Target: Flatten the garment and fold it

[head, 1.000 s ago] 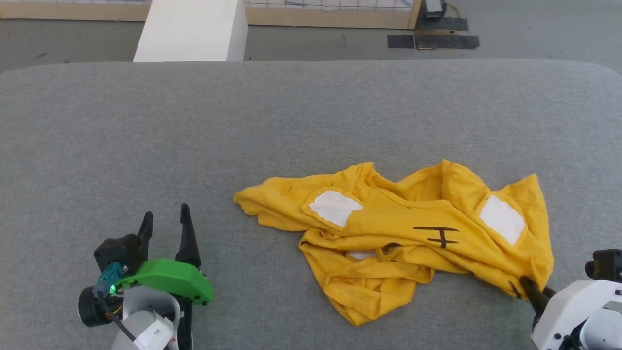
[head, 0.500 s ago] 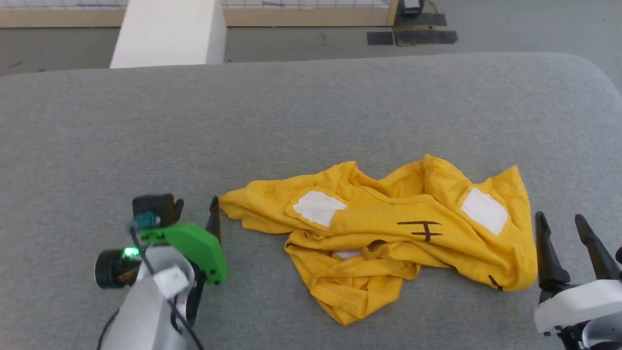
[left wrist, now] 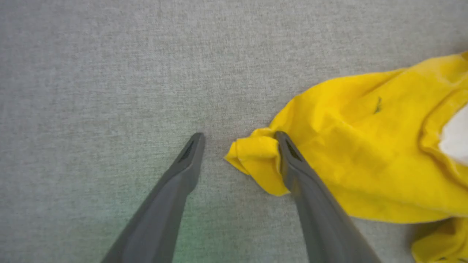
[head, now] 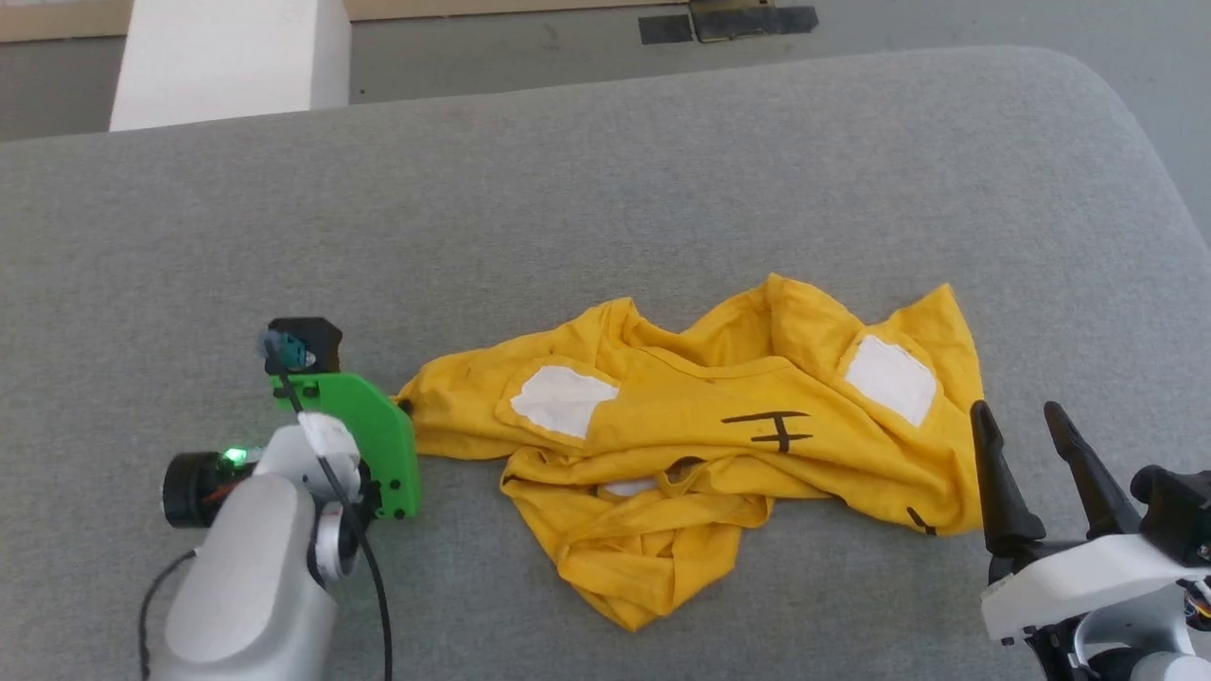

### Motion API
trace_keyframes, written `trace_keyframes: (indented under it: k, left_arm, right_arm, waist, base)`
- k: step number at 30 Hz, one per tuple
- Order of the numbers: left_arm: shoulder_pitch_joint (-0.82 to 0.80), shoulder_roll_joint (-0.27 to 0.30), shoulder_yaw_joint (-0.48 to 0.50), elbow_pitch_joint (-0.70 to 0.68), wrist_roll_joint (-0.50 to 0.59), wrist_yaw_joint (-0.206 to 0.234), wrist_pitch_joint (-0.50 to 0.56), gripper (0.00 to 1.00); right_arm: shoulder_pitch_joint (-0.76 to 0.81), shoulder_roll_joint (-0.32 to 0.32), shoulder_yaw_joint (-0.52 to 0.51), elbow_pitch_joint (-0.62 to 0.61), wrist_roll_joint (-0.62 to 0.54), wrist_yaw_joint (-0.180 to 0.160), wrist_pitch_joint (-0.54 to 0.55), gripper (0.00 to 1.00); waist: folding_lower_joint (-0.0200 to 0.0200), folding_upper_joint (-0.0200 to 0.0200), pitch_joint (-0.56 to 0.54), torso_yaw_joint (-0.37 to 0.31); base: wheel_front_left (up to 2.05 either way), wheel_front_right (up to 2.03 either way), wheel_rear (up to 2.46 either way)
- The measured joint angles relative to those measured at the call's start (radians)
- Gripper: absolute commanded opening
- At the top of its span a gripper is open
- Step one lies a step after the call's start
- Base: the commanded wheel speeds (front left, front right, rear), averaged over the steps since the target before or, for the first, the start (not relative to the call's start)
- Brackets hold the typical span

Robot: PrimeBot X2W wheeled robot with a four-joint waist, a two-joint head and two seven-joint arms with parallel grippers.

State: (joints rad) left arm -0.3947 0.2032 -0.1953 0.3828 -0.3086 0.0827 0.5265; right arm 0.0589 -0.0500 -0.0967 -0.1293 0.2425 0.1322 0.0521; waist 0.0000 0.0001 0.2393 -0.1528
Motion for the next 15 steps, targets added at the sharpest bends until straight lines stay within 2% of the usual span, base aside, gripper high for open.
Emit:
trace_keyframes:
  k: [1,2,3,5,7,12,15]
  left_arm:
    - [0.000,0.008,-0.004,-0.011,-0.004,-0.005,0.031,0.63]
    - [0.000,0.016,-0.006,-0.025,-0.017,-0.014,0.062,0.20]
    - [0.000,0.021,-0.009,-0.040,-0.029,-0.024,0.088,0.00]
    - [0.005,0.027,-0.016,-0.069,-0.041,-0.042,0.126,0.00]
    - [0.036,0.026,-0.026,-0.121,-0.044,-0.049,0.119,0.00]
    - [0.114,0.032,0.005,-0.190,-0.043,-0.021,0.048,0.00]
    - [0.162,0.056,0.041,-0.227,-0.050,-0.002,0.024,0.00]
  right_arm:
    - [-0.002,0.000,-0.001,0.002,0.002,0.000,-0.001,1.00]
    - [-0.003,0.000,-0.001,0.004,0.003,0.000,-0.001,1.00]
    - [-0.004,0.000,-0.001,0.006,0.004,0.000,-0.001,1.00]
    - [-0.005,0.000,-0.001,0.005,0.004,0.000,0.001,1.00]
    - [-0.019,0.000,-0.012,0.004,-0.002,0.000,0.009,1.00]
    - [-0.081,0.000,-0.058,0.028,-0.052,0.000,0.042,1.00]
    - [-0.142,-0.001,-0.088,0.072,-0.088,0.000,0.087,1.00]
  waist:
    - [0.0000,0.0000,0.004,-0.004]
    - [0.0000,0.0000,0.007,-0.007]
    - [0.0000,0.0000,0.010,-0.009]
    - [0.0000,0.0000,0.013,-0.010]
    - [0.0000,0.0000,0.014,-0.004]
    - [0.0000,0.0000,0.006,0.017]
    - [0.0000,0.0000,0.003,0.033]
  base:
    - [0.00,0.00,0.00]
    - [0.00,0.00,0.00]
    - [0.00,0.00,0.00]
    - [0.00,0.00,0.00]
    - [0.00,0.00,0.00]
    - [0.00,0.00,0.00]
    - [0.00,0.00,0.00]
